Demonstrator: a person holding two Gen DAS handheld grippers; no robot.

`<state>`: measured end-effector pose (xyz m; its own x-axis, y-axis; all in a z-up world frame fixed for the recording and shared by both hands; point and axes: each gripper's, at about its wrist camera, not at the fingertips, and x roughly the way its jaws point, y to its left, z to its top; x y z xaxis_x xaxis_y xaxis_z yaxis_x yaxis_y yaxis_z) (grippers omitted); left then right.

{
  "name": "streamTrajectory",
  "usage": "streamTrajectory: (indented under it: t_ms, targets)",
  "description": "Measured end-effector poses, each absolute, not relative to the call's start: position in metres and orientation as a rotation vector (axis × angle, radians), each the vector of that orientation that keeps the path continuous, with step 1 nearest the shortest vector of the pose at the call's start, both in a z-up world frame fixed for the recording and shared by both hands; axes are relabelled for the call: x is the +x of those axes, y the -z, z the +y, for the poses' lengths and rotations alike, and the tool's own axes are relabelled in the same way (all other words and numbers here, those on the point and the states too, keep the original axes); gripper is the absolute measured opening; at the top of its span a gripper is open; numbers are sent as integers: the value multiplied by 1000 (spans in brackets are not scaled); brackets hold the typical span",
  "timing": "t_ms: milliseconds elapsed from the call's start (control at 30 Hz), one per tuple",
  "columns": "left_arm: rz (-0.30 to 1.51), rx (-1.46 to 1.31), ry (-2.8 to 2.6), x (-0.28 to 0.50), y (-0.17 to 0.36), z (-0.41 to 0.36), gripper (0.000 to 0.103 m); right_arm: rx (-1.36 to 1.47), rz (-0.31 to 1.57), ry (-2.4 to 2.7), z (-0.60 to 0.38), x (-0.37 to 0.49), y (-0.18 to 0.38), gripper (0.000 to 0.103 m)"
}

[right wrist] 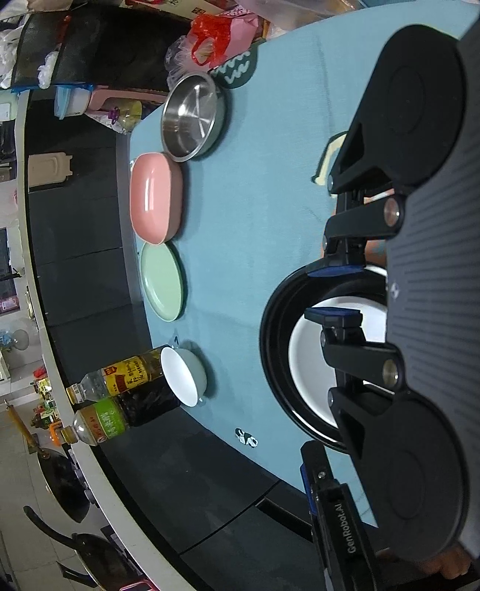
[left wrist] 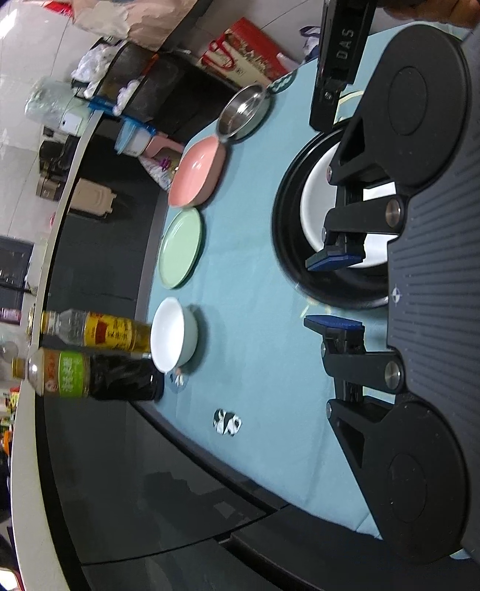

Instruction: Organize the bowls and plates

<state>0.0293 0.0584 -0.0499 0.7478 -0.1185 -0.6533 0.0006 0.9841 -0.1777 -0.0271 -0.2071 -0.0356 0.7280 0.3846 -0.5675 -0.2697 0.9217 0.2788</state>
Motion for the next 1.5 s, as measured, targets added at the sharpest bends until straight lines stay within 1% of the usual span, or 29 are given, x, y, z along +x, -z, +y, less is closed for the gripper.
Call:
streamTrajectory:
  t_ms: [533, 567, 633, 667, 800, 933, 1067, 1300, 1500]
  targets:
    - [738, -210, -22, 79, 57, 93, 26, 108, 668, -383, -181, 19, 21, 13]
    - [737, -206, -28, 84, 56, 94, 27, 99, 669, -387, -177, 24, 19, 13]
    - [732, -202, -40, 93, 54, 97, 32, 82, 671, -398, -171, 33, 16, 13]
    - [726, -202, -45, 98, 53, 99, 33, 75, 671, -403, -168, 38, 14, 14]
    - [704, -226, -79, 124, 48, 112, 34, 51, 657, -432, -153, 59, 1, 24]
    - [705, -261, -111, 150, 48, 126, 34, 24, 642, -442, -135, 78, -9, 24]
    - [715, -275, -116, 173, 50, 132, 34, 11, 664, -450, -121, 103, -13, 24]
    - [727, -289, -141, 215, 58, 140, 35, 86, 726, -481, -100, 152, -15, 24]
    - [742, -350, -148, 242, 69, 152, 35, 77, 763, -477, -81, 182, -7, 25]
